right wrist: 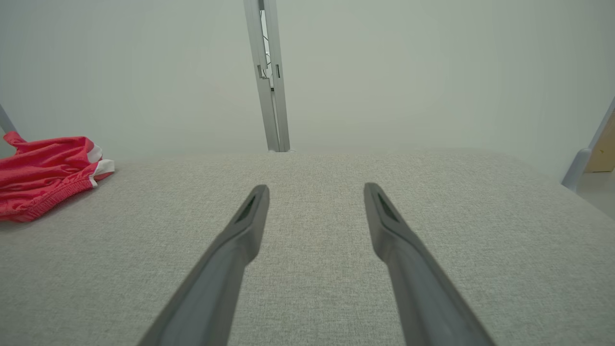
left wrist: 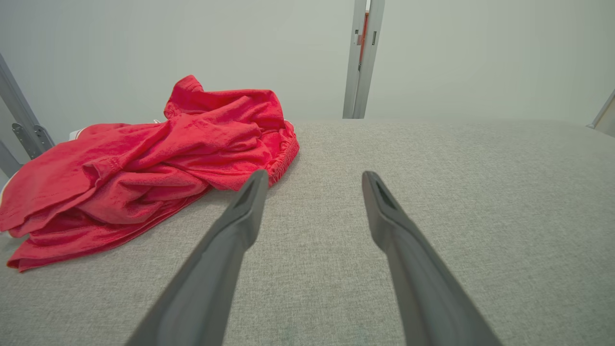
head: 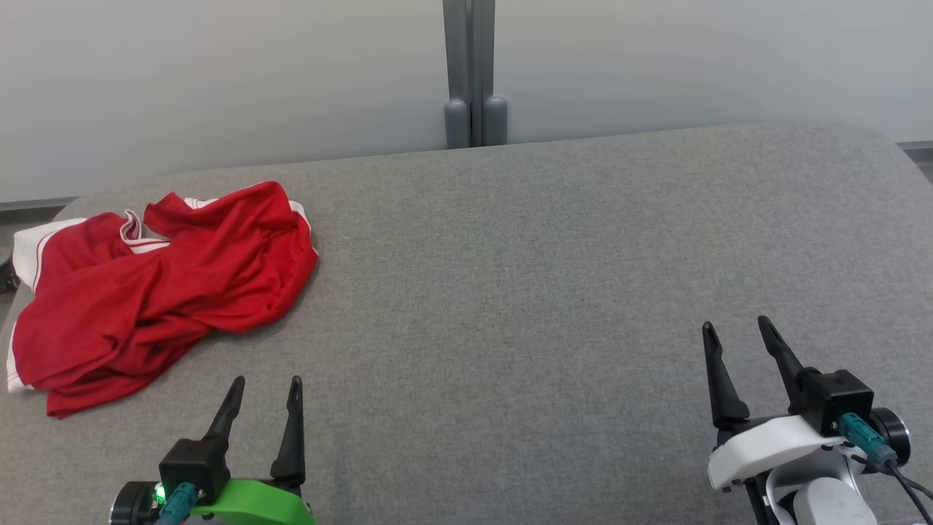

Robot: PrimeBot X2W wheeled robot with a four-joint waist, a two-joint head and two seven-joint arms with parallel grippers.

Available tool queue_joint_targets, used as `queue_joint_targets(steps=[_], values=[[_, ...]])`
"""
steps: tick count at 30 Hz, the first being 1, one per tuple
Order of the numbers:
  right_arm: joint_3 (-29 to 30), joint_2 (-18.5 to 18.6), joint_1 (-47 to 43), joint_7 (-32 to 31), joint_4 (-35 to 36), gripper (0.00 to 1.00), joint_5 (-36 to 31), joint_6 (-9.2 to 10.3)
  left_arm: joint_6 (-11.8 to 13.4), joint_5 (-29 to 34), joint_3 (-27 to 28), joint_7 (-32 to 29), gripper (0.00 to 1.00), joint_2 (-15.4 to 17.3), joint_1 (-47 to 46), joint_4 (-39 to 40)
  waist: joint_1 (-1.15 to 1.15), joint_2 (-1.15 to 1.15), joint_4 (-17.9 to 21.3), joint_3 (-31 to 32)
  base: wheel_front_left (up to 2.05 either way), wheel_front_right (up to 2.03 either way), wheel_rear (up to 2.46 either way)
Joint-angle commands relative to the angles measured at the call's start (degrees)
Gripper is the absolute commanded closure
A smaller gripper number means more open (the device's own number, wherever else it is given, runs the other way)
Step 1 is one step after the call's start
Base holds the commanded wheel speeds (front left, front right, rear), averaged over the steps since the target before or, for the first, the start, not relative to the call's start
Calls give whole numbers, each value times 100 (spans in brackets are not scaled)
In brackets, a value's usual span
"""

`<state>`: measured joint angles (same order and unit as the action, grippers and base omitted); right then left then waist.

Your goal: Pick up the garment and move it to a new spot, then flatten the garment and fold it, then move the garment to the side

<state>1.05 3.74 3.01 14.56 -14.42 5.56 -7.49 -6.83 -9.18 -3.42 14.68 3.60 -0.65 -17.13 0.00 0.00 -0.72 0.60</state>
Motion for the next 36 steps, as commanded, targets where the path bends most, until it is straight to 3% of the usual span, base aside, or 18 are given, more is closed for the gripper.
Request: queue_joint_targets(steps=[1, 24, 29, 36], values=[[15, -13, -30, 47, -9, 0, -139, 0, -14, 140, 41, 32, 0, 1, 25, -29, 0, 0, -2, 2, 0, 0, 0], [140, -9, -80, 72, -38, 0, -186, 0, -64, -1, 77, 57, 0, -54, -86, -284, 0, 0, -82, 37, 0, 0, 0], [179, -1, -181, 68, 21, 0, -162, 0, -69, -17, 36, 57, 0, -57, -117, -316, 0, 0, -444, 76, 0, 0, 0], [-19, -32, -244, 68, 12, 0, -89, 1, -68, -31, 51, 57, 0, -58, 41, -362, 0, 0, -1379, 163, 0, 0, 0]])
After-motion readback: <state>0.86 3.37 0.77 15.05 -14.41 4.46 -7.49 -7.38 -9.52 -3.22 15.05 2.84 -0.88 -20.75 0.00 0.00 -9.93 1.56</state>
